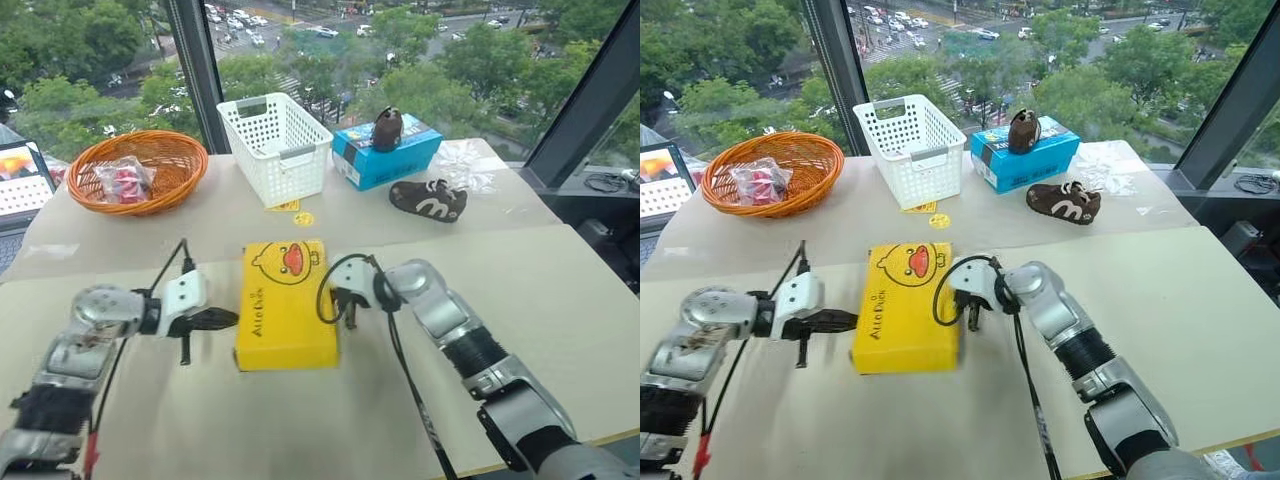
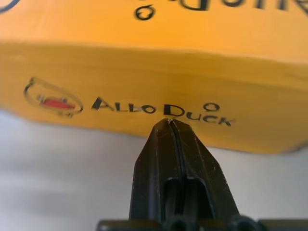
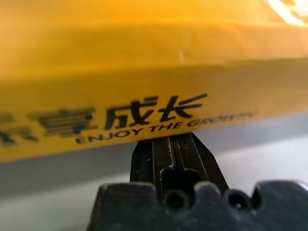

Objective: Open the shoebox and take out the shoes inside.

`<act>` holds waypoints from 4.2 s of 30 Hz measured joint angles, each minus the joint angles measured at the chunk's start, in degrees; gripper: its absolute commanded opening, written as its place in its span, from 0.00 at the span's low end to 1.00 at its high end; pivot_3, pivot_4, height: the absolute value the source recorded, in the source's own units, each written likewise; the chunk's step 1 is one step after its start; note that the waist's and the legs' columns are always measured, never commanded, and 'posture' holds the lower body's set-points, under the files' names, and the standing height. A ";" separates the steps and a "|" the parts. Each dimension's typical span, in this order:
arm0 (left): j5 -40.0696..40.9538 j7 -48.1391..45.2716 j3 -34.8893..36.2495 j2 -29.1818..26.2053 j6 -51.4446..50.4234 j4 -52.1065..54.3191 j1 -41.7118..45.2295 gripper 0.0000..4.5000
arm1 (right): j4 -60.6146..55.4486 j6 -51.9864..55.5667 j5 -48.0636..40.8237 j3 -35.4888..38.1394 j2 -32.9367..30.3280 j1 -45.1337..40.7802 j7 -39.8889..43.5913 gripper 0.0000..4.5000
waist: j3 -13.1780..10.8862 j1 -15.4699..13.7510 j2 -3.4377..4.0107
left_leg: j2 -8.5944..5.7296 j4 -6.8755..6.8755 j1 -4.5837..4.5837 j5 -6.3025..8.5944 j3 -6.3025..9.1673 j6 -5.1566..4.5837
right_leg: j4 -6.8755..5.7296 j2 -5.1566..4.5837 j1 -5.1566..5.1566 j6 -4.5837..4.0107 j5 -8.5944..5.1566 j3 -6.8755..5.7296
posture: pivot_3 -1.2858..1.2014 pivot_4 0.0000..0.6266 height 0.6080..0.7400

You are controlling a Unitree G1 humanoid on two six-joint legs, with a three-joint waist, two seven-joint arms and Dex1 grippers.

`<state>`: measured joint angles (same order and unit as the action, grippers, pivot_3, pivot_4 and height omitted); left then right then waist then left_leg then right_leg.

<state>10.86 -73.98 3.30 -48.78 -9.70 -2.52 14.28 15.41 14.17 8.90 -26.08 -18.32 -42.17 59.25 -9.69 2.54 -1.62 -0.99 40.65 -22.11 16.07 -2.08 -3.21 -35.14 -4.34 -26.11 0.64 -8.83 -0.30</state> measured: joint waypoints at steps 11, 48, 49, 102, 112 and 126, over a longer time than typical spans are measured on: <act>6.17 3.24 5.61 0.45 -4.22 2.34 -4.75 0.00 | -2.05 -1.26 -0.16 0.05 -1.74 0.78 1.60 0.00 | -0.01 -0.22 0.01 | -0.03 0.00 -0.25 0.00 0.02 0.08 | 0.07 -0.09 -0.18 -0.02 0.01 -0.12 | 0.52 0.24 0.97; 25.48 7.08 38.46 12.77 -11.65 26.72 -54.14 0.00 | -1.98 1.65 -7.56 4.04 2.53 -5.20 1.02 0.00 | -0.03 -0.28 -0.03 | 0.19 -0.35 -0.02 0.07 -0.02 0.25 | 0.14 -0.04 -0.16 -0.64 -0.43 -0.47 | 0.52 0.24 0.97; 25.46 7.13 38.52 12.87 -11.59 26.75 -54.69 0.00 | -1.80 1.13 -7.89 4.10 3.13 -6.04 1.28 0.00 | -0.03 -0.13 -0.03 | 0.23 -0.36 -0.02 0.07 -0.02 0.26 | 0.15 -0.02 -0.16 -0.64 -0.43 -0.47 | 0.52 0.24 0.97; 49.03 24.20 56.50 5.25 -15.30 49.01 -65.39 0.00 | 13.86 -22.60 -10.22 1.75 19.61 -32.99 15.47 0.12 | -0.06 -0.48 -0.29 | 1.01 -0.84 0.39 0.40 0.04 1.17 | 0.05 0.92 -0.08 -1.24 -0.96 -0.73 | 0.52 0.24 0.97; 45.68 29.06 46.96 -1.04 -21.37 46.38 -52.55 0.00 | 18.80 -43.94 2.34 -5.60 12.05 -30.35 11.58 0.86 | -0.03 0.13 -0.36 | 0.98 -0.97 0.68 0.21 -0.09 1.53 | -0.52 0.96 -0.19 -1.51 -1.06 -0.54 | 0.52 0.24 0.97; 41.17 26.07 42.71 -1.58 -23.57 43.75 -46.58 0.00 | 30.47 -72.05 18.96 -13.65 11.14 -35.74 -1.65 0.99 | -0.05 -0.01 -0.38 | 1.08 -0.98 0.91 0.15 -0.09 1.69 | -0.84 0.96 -0.16 -1.75 -1.21 -0.52 | 0.52 0.24 0.97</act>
<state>52.03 -47.92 46.01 -50.36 -33.27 41.23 -32.30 45.88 -57.88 27.87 -39.73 -7.18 -77.91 57.60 -9.74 2.54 -2.00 0.09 39.67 -21.20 16.22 -2.17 -1.52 -35.98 -3.38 -26.28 -1.10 -10.04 -0.83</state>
